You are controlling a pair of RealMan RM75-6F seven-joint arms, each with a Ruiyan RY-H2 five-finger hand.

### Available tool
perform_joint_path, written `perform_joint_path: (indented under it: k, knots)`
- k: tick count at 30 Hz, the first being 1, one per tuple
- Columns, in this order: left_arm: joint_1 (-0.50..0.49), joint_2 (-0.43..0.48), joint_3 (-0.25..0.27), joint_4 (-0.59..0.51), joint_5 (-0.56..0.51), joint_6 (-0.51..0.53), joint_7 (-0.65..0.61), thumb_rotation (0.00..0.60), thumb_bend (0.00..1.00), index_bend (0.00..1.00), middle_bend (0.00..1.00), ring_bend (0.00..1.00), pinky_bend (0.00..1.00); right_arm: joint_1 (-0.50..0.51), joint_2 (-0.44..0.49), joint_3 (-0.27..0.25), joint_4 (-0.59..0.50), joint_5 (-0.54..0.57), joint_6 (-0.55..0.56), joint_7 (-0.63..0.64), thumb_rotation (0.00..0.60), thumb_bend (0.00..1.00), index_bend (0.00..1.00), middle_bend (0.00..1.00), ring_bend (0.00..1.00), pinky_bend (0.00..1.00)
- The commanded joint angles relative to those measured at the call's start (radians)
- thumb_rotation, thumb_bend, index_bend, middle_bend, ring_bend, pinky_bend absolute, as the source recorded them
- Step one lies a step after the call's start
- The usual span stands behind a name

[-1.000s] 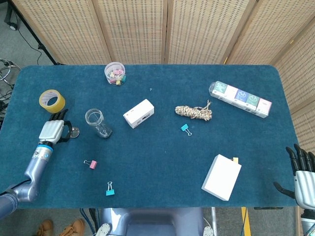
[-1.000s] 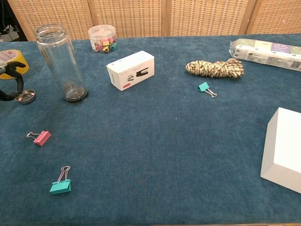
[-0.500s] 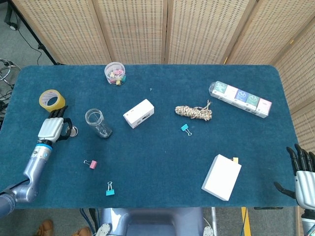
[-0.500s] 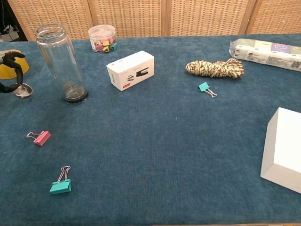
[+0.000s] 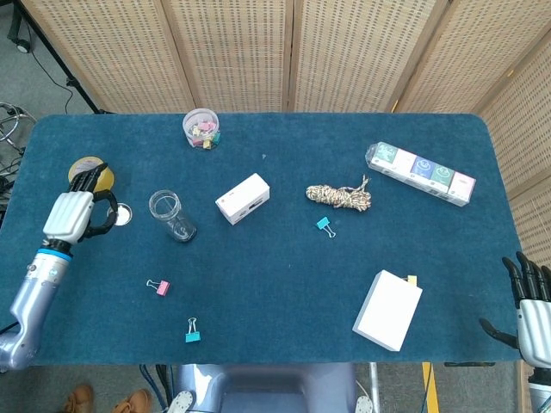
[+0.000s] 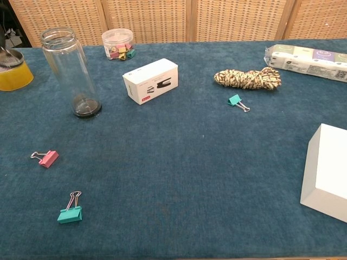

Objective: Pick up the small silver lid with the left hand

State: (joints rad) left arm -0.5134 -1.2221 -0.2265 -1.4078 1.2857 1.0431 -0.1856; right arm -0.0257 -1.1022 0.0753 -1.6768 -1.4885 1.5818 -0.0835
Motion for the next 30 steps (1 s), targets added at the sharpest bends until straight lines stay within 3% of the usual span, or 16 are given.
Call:
perform_joint_path:
  k: [1, 7, 13, 30]
  knots:
    - [0.017, 0.093, -0.025, -0.109, 0.025, 0.045, -0.015, 0.600, 0.48, 0.62, 0.00, 0.00, 0.00, 0.001, 0.001, 0.000, -0.001, 0.001, -0.001, 0.002, 0.600, 0.00, 0.00, 0.00, 0.00, 0.00]
    - [-0.027, 0.132, -0.062, -0.191, 0.000, 0.009, -0.014, 0.600, 0.48, 0.62, 0.00, 0.00, 0.00, 0.000, 0.002, 0.000, -0.001, 0.000, 0.001, 0.006, 0.600, 0.00, 0.00, 0.00, 0.00, 0.00]
    - [-0.094, 0.098, -0.087, -0.192, -0.033, -0.043, 0.001, 0.600, 0.49, 0.62, 0.00, 0.00, 0.00, 0.001, 0.007, 0.006, 0.002, 0.012, -0.005, 0.014, 0.600, 0.00, 0.00, 0.00, 0.00, 0.00]
    - [-0.136, 0.012, -0.068, -0.143, -0.072, -0.067, -0.011, 0.600, 0.48, 0.62, 0.00, 0.00, 0.00, -0.001, 0.009, 0.010, 0.009, 0.021, -0.005, 0.028, 0.600, 0.00, 0.00, 0.00, 0.00, 0.00]
